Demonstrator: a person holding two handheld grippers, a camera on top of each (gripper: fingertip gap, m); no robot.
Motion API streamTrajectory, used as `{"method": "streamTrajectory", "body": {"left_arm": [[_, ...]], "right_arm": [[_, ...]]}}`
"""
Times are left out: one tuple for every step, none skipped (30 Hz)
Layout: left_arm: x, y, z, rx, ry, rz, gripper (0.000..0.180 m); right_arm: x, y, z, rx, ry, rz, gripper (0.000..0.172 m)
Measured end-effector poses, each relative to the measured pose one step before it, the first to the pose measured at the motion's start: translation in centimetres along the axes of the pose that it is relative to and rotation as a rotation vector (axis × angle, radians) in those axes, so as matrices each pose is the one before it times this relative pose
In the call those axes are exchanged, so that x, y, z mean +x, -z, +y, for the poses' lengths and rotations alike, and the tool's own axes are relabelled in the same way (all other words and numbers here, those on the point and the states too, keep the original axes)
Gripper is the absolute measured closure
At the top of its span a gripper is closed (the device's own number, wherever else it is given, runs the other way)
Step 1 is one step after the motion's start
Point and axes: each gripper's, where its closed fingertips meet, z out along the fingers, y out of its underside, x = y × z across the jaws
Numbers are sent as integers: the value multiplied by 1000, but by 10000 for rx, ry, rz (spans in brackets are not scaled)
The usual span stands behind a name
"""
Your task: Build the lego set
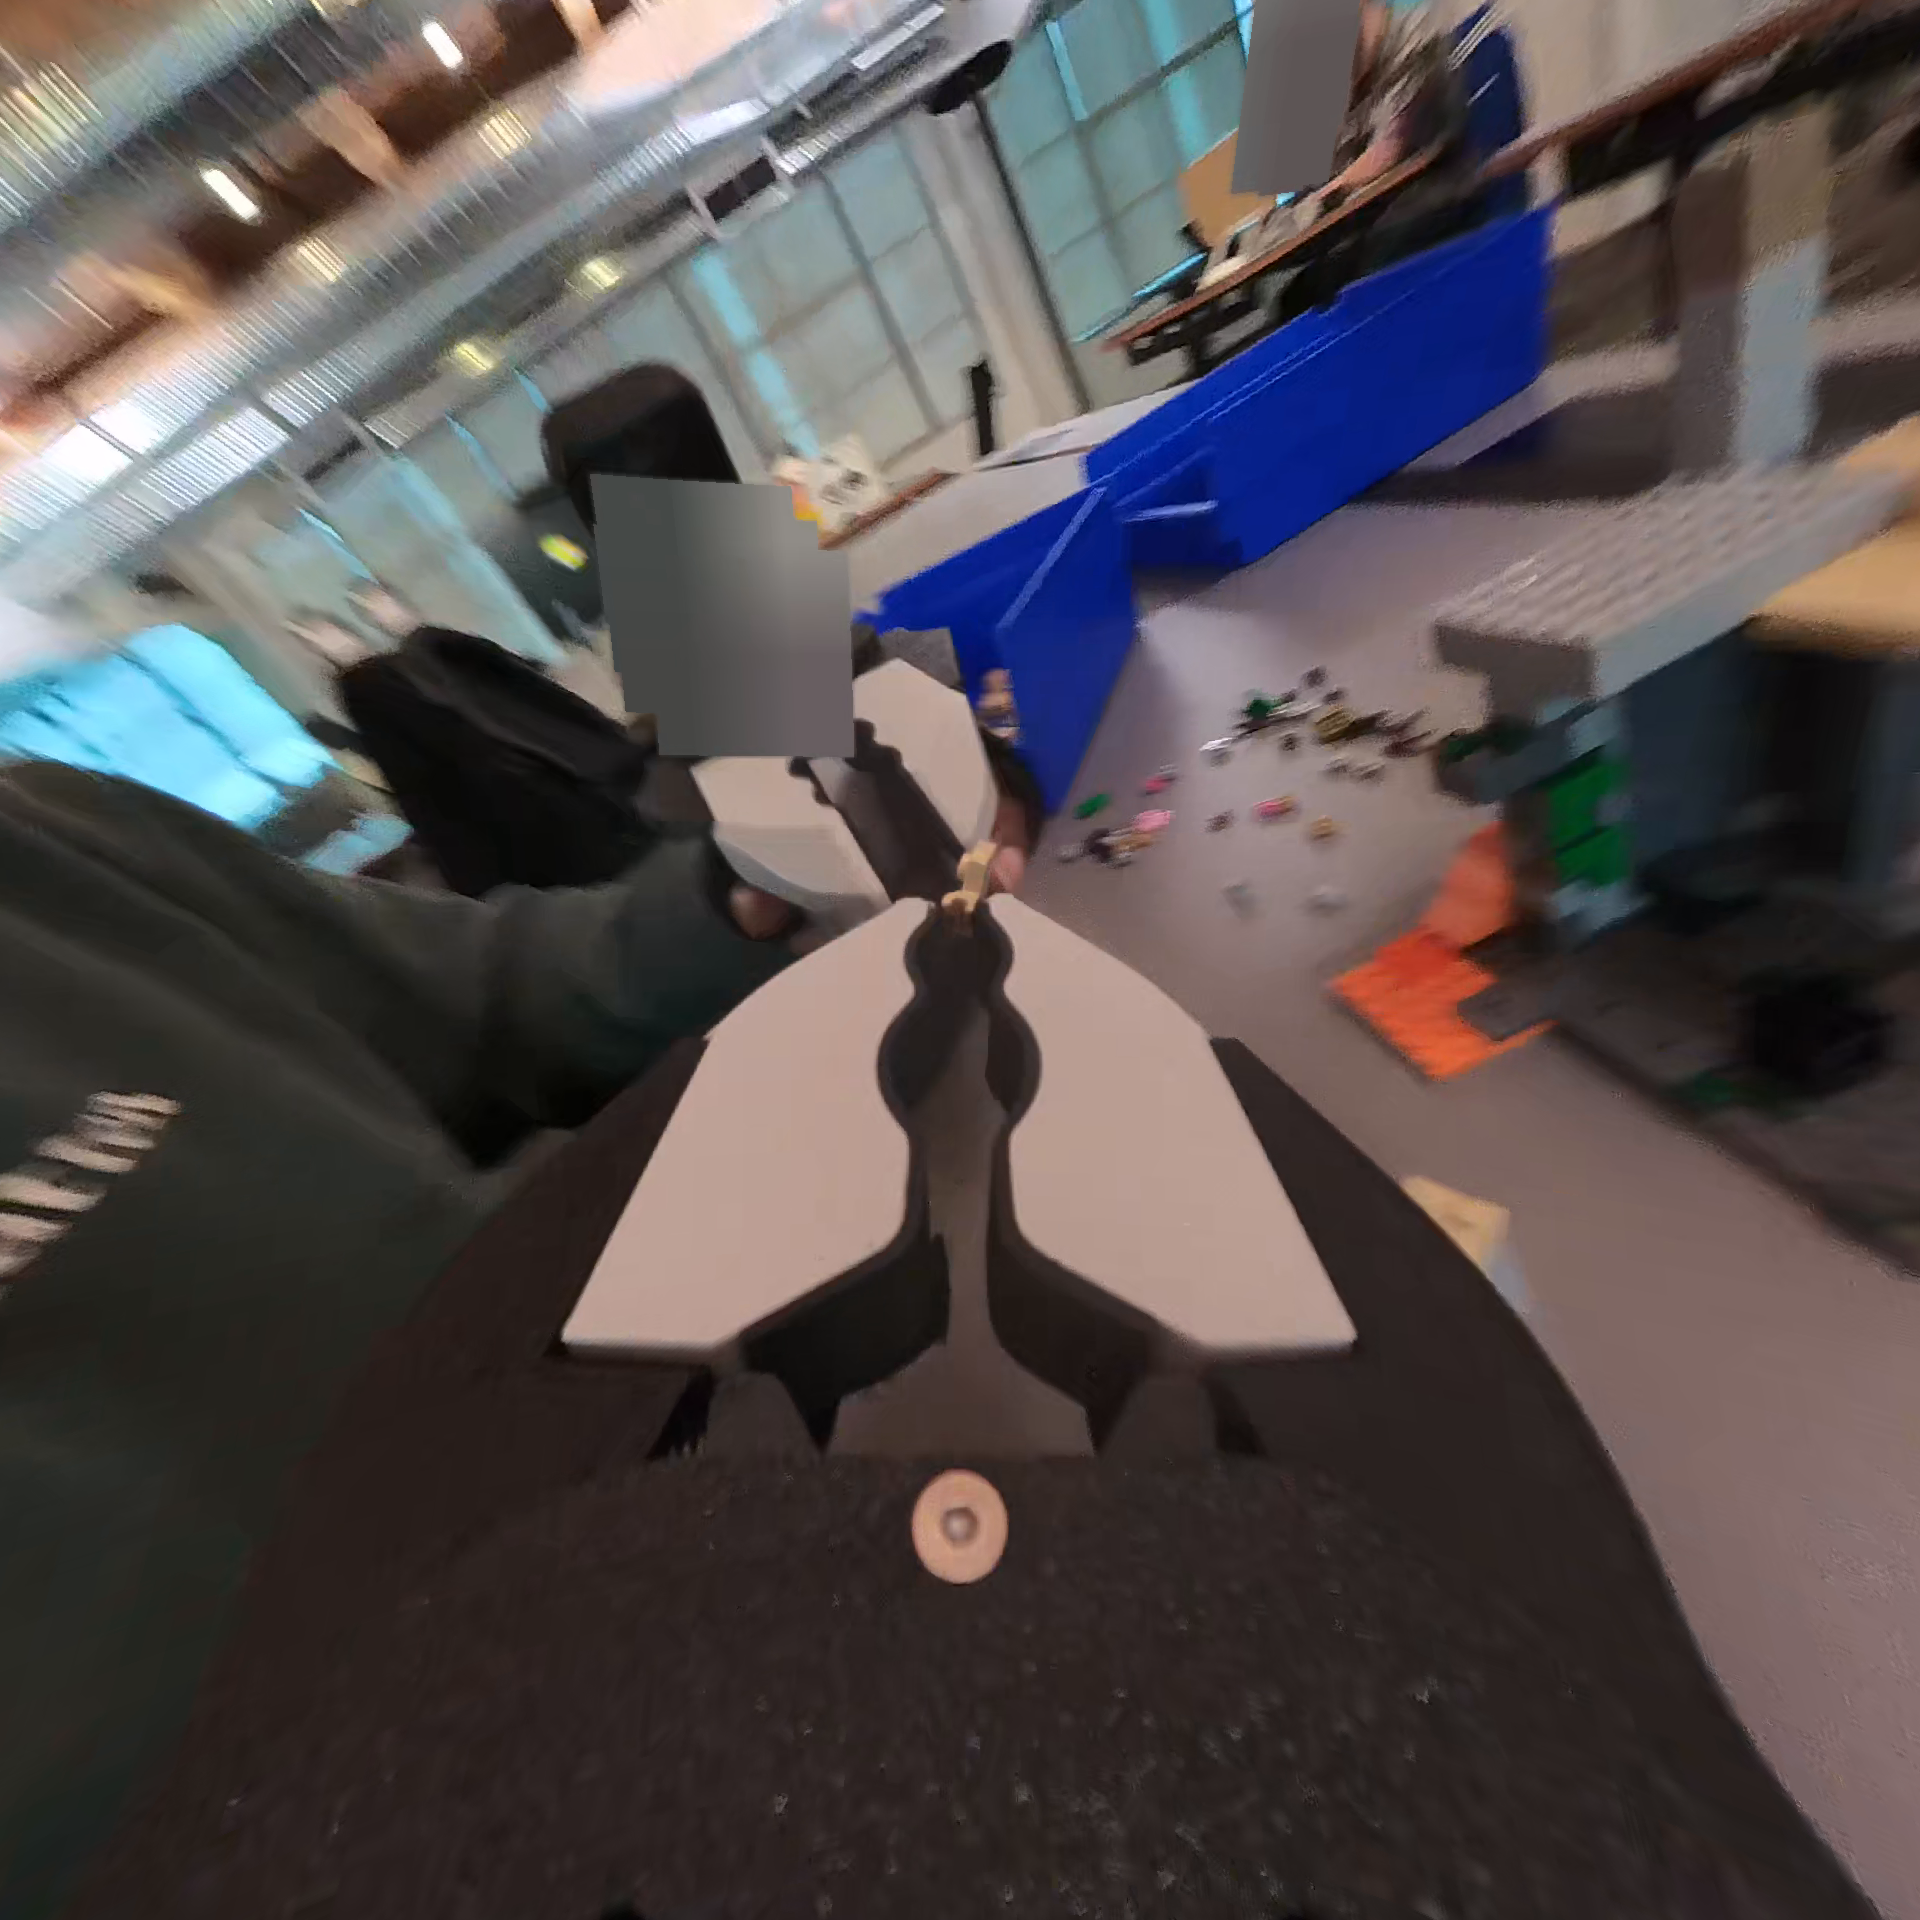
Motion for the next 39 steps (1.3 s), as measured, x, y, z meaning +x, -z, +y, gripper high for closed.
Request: {"method": "streamTrajectory", "body": {"left_arm": [[-81, -55, -84, 111, 616, 106, 167], [5, -50, -125, 152, 655, 173, 167], [-118, -61, -67, 119, 664, 83, 168], [-196, -66, -7, 90, 632, 33, 168], [-117, -58, 18, 82, 565, 87, 167], [-149, -58, -22, 110, 546, 47, 166], [52, -35, -120, 170, 539, 171, 163], [212, -49, -80, 145, 588, 260, 161], [201, -79, -42, 129, 603, 259, 158], [170, -94, 6, 140, 518, 224, 154], [184, -85, 69, 126, 447, 211, 152], [172, -77, 51, 146, 428, 188, 150], [266, -90, 5, 180, 396, 242, 149], [218, -132, 83, 123, 377, 194, 148], [196, -149, 81, 115, 310, 158, 147], [282, -172, 55, 145, 252, 193, 147], [274, -190, 81, 111, 237, 181, 147], [142, -166, 110, 66, 183, 94, 147], [86, -135, 17, 121, 133, 77, 148], [87, -124, -26, 124, 154, 95, 149], [224, -112, -72, 137, 178, 188, 150], [233, -98, -61, 109, 169, 187, 151], [191, -90, -21, 51, 52, 143, 153], [13, -70, 104, -59, -74, -11, 158], [76, -30, -21, -1, -135, 0, 162], [90, -8, -48, -23, -92, -18, 164], [58, 2, 65, -128, -167, -28, 164], [-28, 46, 76, -178, -196, -62, 164], [-134, 126, 110, -266, -243, -139, 164], [-176, 174, 238, -404, -418, -209, 164], [-133, 177, 404, -544, -599, -249, 165], [-104, 189, 374, -553, -683, -326, 165], [-53, 228, 431, -615, -765, -342, 165], [-158, 253, 415, -615, -809, -471, 165], [-249, 237, 443, -608, -879, -573, 165], [-271, 177, 595, -706, -917, -604, 165], [-357, 102, 668, -728, -872, -646, 165], [-246, -2, 647, -665, -766, -534, 165], [-80, -121, 572, -578, -565, -374, 165]], "right_arm": [[245, 42, 64, -75, 1062, 612, 167], [152, 56, -14, -30, 1032, 573, 167], [35, 54, -59, -8, 1026, 498, 167], [-2, 40, -39, -50, 973, 443, 167], [-36, 32, -52, -33, 916, 381, 167], [-96, 45, -109, 6, 790, 301, 167], [-167, 53, -164, 33, 715, 212, 167], [-67, 62, -133, 25, 669, 243, 167], [45, 62, -137, 39, 615, 279, 167], [106, 104, -237, 105, 563, 293, 167], [24, 112, -244, 79, 528, 192, 167], [29, 104, -247, 73, 487, 177, 167], [-21, 90, -244, 75, 477, 140, 167], [-46, 54, -127, 6, 455, 130, 167], [-87, 41, -150, 29, 411, 113, 167], [-81, 49, -199, 52, 340, 114, 167], [-27, 30, -195, 28, 317, 138, 167], [32, 38, -201, 30, 308, 163, 167], [30, 45, -217, 43, 265, 124, 167], [-1, 41, -195, 39, 219, 91, 167], [-66, 20, -147, 12, 218, 48, 167], [-61, 3, -50, -36, 234, 68, 167], [-24, 6, 1, -37, 203, 102, 167], [-51, 41, -89, 14, 126, 49, 167], [-10, 51, -87, 9, 86, 42, 167], [19, 13, 71, -67, 76, 47, 167], [14, 31, -33, 29, 41, 22, 167], [-47, 22, -41, 16, 6, -30, 167], [-124, -33, 50, -32, -61, -93, 167], [-244, -32, 130, -52, -225, -203, 167], [-368, 46, 74, 13, -352, -358, 166], [-481, 146, 29, 62, -454, -543, 166], [-372, 175, 126, -8, -664, -589, 167], [-210, 206, 242, -80, -897, -612, 166], [-107, 231, 251, -126, -1094, -664, 166], [-42, 233, 234, -186, -1215, -670, 166], [0, 215, 88, -161, -1296, -631, 165], [-207, 153, 9, -186, -1352, -723, 164], [-287, 25, 125, -292, -1333, -663, 163]]}}
